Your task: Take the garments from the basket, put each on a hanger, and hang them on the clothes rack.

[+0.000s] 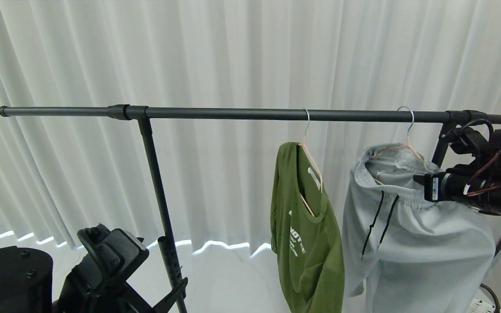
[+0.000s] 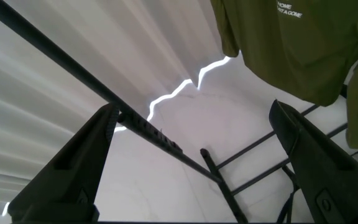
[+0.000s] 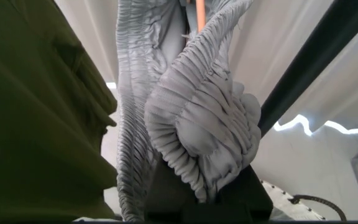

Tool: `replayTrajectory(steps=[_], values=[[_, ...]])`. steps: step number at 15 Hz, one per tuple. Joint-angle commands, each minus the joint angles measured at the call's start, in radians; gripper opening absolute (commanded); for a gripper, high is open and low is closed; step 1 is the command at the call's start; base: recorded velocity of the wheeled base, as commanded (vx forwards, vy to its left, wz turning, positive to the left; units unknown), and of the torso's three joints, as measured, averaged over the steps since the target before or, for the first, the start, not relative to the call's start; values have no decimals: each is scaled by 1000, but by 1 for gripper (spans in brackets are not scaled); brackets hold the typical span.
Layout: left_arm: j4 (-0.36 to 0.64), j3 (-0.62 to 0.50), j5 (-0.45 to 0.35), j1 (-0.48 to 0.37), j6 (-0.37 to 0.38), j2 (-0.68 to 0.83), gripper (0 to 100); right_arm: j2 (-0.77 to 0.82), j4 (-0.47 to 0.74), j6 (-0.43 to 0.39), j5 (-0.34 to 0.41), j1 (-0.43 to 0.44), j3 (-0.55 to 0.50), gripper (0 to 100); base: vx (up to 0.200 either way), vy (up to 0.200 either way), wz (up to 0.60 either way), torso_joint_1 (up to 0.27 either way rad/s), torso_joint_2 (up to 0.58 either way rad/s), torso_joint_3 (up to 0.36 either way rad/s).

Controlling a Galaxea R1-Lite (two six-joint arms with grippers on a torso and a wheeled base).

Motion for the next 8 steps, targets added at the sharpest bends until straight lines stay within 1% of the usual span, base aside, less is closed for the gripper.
replayTrajectory(steps=[1,2,5,8], values=[[-1,0,0,-1,0,2,100,1,1,0,0,1,3,0,0,0,0,0,0,0],[-1,0,0,-1,0,2,100,-1,1,0,0,1,3,100,0,0,0,0,0,0],[-1,0,1,3,-3,0,100,-53,1,0,2,4,23,100,0,0,0,0,0,0],[-1,22,1,6,-3,-21,100,-160,1,-1,8,8,110,100,0,0,0,0,0,0]])
